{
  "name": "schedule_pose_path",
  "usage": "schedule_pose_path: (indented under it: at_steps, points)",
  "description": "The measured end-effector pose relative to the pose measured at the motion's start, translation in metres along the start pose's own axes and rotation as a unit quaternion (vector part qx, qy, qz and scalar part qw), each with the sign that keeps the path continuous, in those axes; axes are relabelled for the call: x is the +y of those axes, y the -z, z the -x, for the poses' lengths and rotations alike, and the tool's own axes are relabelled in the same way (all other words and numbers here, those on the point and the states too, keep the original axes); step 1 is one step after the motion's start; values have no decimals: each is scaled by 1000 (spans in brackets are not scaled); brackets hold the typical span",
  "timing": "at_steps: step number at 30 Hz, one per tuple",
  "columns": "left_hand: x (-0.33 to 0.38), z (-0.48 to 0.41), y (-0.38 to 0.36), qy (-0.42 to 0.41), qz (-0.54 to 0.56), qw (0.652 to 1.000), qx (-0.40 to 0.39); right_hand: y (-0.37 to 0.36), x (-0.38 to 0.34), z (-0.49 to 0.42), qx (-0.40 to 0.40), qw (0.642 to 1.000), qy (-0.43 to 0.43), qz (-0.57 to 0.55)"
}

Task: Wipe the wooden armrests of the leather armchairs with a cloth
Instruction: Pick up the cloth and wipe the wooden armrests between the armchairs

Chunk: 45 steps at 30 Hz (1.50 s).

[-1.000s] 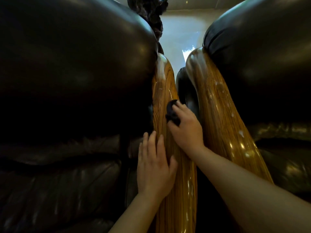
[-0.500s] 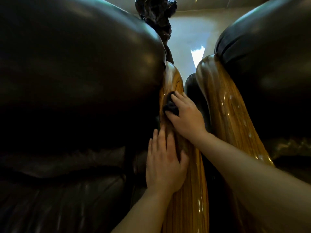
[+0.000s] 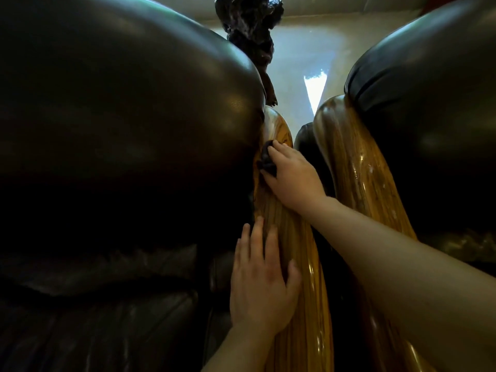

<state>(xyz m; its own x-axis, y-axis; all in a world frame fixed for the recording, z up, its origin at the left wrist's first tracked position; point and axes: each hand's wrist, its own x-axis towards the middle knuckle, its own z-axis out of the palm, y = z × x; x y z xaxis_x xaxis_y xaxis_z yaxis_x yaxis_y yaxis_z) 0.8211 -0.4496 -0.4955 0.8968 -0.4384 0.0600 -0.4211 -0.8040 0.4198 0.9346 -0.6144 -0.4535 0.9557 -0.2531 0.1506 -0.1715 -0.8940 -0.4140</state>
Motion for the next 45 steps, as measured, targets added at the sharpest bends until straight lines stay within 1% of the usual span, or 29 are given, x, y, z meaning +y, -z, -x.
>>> schedule_pose_path:
  at_steps: [2, 3, 4, 6, 7, 9, 10, 11, 12, 13, 15, 16, 17, 21, 24, 26, 29, 30, 31, 34, 36, 37, 40, 43, 45]
  points:
    - [-1, 0, 0, -7, -4, 1000, 0, -6, -5, 17, 57, 998, -21, -31]
    - [-1, 0, -1, -12, -4, 1000, -3, -6, -6, 35, 85, 995, -9, -41]
    - [-1, 0, 0, -14, -5, 1000, -5, -5, -8, 56, 96, 994, 23, -41]
    - [0, 0, 2, -11, -8, 1000, -6, 4, -7, 79, 48, 993, 93, -50]
    - [0, 0, 2, -9, -5, 1000, -6, 15, -7, 73, 18, 992, 79, -91]
    - [0, -1, 1, -9, 8, 1000, -14, 31, -7, 38, 0, 979, -22, -201]
    - [-1, 0, 2, -10, 12, 1000, -15, 37, -8, 23, -12, 971, -62, -230]
    - [-2, -1, 2, -11, 12, 1000, -14, 37, -9, 15, -31, 977, -56, -204]
    - [-2, -1, 2, -12, 10, 1000, -13, 34, -10, 16, -55, 986, -28, -156]
    - [-2, -2, 3, -15, 7, 1000, -13, 26, -10, 23, -70, 993, 19, -96]
    - [-2, -2, 4, -22, -1, 1000, -20, 8, -7, 48, -60, 992, 109, -16]
    - [-1, -3, 4, -24, -3, 1000, -20, 3, -3, 49, -50, 991, 121, -12]
    - [-1, -3, 4, -23, -3, 1000, -16, 0, 1, 37, -28, 993, 109, -33]
    - [-1, 0, 4, -19, 0, 1000, -19, -10, 2, -33, 30, 993, -25, -107]
    - [0, -1, 4, -12, -8, 1000, -15, -17, 11, -63, 26, 988, -64, -139]
    - [2, 0, 5, -7, -13, 1000, -17, -14, 23, -72, 32, 978, -102, -181]
    - [2, 0, 5, -10, -6, 1000, -20, -10, 28, -78, 46, 953, -189, -231]
    - [2, -1, 5, -15, -6, 1000, -23, -10, 26, -70, 49, 951, -193, -237]
    - [1, -1, 6, -17, -6, 1000, -22, -11, 21, -57, 53, 953, -177, -242]
    - [1, -2, 6, -17, -6, 999, -29, -15, 13, 20, 62, 958, -134, -248]
    - [1, -2, 7, -20, -8, 999, -26, -14, 14, 72, 69, 958, -125, -247]
    - [0, -2, 7, -20, -5, 999, -25, -13, 17, 83, 64, 958, -128, -250]
    - [0, -1, 5, -15, 9, 1000, -21, -8, 21, 50, 34, 949, -159, -270]
    - [-1, -3, 3, -5, 22, 1000, -16, -5, 16, 2, 43, 941, -198, -271]
    - [-1, -2, 2, -8, 28, 1000, -12, -9, 12, 16, 50, 954, -177, -238]
